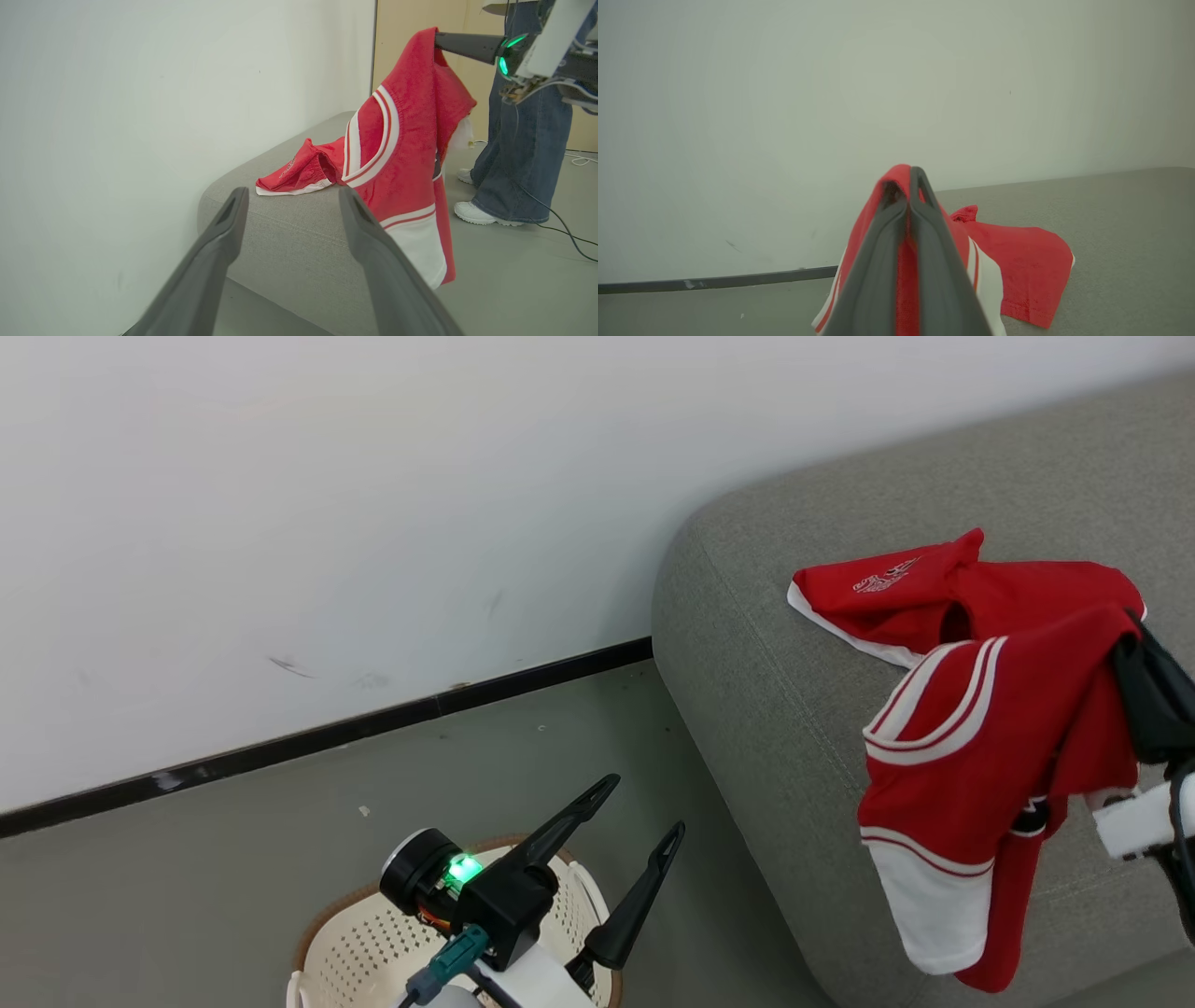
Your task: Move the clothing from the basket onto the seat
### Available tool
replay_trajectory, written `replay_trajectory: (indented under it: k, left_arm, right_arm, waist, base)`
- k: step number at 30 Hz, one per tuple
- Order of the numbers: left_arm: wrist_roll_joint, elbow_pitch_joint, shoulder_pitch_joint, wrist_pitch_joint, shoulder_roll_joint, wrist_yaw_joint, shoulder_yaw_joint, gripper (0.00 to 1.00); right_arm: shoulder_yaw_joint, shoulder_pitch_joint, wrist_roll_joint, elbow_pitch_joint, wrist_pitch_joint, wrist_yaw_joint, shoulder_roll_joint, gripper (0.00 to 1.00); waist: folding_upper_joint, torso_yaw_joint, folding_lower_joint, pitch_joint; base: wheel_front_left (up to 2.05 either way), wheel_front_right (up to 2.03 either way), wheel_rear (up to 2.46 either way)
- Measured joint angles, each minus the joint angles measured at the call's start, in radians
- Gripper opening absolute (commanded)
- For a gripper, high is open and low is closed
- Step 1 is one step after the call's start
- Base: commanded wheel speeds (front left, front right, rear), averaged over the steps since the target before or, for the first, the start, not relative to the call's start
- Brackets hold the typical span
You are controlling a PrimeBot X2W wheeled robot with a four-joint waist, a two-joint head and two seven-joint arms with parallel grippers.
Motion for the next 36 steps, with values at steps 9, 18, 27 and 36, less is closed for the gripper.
replay_trajectory:
  k: [9,18,27,36]
  left_arm:
    - [0.033,-0.027,0.000,0.010,0.005,0.013,-0.005,1.00]
    - [0.080,-0.069,-0.058,0.045,0.000,0.022,-0.040,1.00]
    - [0.137,-0.111,-0.154,0.076,-0.017,0.021,-0.062,1.00]
    - [0.178,-0.123,-0.209,0.102,-0.021,0.020,-0.093,1.00]
  right_arm:
    - [-0.005,-0.289,0.028,0.096,0.104,0.000,-0.080,0.00]
    - [-0.072,-0.551,0.000,0.239,0.190,0.000,-0.202,0.00]
    - [-0.195,-0.693,-0.006,0.402,0.204,0.000,-0.308,0.00]
    - [-0.235,-0.743,-0.011,0.522,0.150,0.000,-0.331,0.00]
  waist:
    - [0.0000,0.000,0.0000,0.067]
    - [0.0000,0.017,0.0000,0.149]
    - [0.0000,0.043,0.0000,0.246]
    - [0.0000,0.078,0.0000,0.343]
  base:
    - [0.00,0.00,0.00]
    - [0.00,0.00,0.00]
    - [0.00,0.00,0.00]
    - [0.00,0.00,0.00]
